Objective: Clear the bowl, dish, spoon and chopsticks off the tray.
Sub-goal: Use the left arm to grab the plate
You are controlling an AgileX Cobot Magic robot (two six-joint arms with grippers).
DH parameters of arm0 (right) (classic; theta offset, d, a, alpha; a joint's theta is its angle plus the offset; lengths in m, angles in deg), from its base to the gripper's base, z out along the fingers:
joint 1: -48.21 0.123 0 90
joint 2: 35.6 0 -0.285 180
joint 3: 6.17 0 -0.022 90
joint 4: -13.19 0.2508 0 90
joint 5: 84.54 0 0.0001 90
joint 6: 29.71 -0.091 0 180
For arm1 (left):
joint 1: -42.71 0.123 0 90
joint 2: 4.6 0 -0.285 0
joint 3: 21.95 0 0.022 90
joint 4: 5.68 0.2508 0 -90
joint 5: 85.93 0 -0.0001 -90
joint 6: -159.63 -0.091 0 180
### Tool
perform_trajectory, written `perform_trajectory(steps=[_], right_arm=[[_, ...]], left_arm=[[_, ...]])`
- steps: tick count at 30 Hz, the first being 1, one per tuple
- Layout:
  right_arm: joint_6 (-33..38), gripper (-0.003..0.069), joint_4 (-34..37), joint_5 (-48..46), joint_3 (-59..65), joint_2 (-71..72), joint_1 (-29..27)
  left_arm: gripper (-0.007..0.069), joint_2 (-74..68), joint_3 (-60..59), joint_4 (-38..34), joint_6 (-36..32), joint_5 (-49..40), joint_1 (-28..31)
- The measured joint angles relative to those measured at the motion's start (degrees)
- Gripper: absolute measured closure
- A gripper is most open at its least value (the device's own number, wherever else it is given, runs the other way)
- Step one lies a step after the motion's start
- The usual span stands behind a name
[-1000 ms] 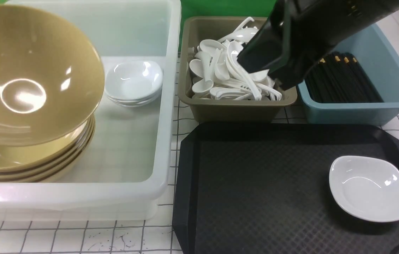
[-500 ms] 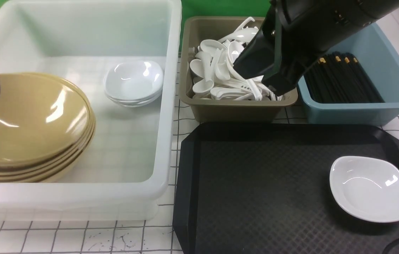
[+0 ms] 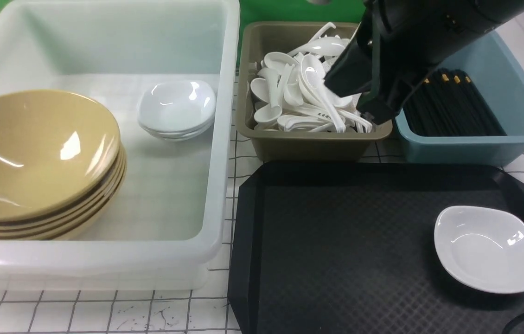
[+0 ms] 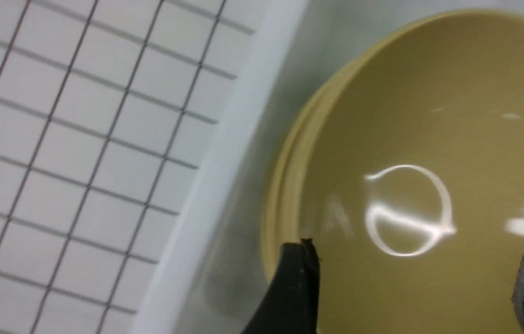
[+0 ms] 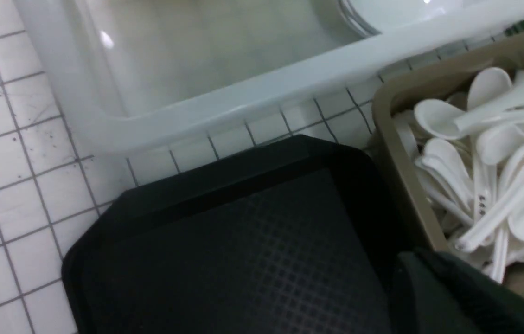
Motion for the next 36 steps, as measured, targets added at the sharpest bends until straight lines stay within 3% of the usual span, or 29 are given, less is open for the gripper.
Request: perform_trajectory(steps=[2, 3, 6, 9, 13, 16, 19, 24, 36], right_arm=[[-1.54, 0.061, -2.16, -0.69, 0.0, 0.0, 0.0], [-4.42, 0.0608, -5.55, -2.93, 0.0, 0.0, 0.0], [-7.96, 0.0606, -9.43, -5.17, 0.0, 0.0, -0.14], [-12.91, 0.0604, -11.58, -5.77, 1.29, 0.68, -2.15], [-18.38, 0.0602, -12.04, -5.76, 7.6, 6.07, -6.31], [-20.2, 0.0603, -12.22, -5.88, 10.74, 9.17, -7.74], [-23.58, 0.0601, -12.29, -6.02, 17.47, 16.43, -9.79], [-26.6, 0.0595, -12.36, -6.27, 25.57, 25.65, -10.14], [-28.18, 0.0584, -12.48, -6.61, 30.93, 36.77, -10.14]], left_arm=[[0.0091, 1.88, 0.28, -0.97, 0.36, -0.24, -4.0], [0.0103, 3.32, 0.36, -1.92, 0.59, -0.44, -11.8], [0.0116, 3.24, 0.36, -2.26, 0.59, -0.29, -21.82], [0.013, 0.74, 0.36, -1.59, 0.59, 1.64, -36.05], [0.0135, -5.79, 0.36, -1.14, 1.3, 8.51, -50.67], [0.0135, -8.49, 0.42, -1.23, 2.17, 12.03, -54.25], [0.0135, -16.53, 2.62, -2.46, 2.6, 18.09, -61.43], [0.0135, -29.77, 11.07, -6.52, 2.61, 22.31, -69.38], [0.0135, -52.27, 28.65, -8.64, 3.97, 27.19, -75.89]])
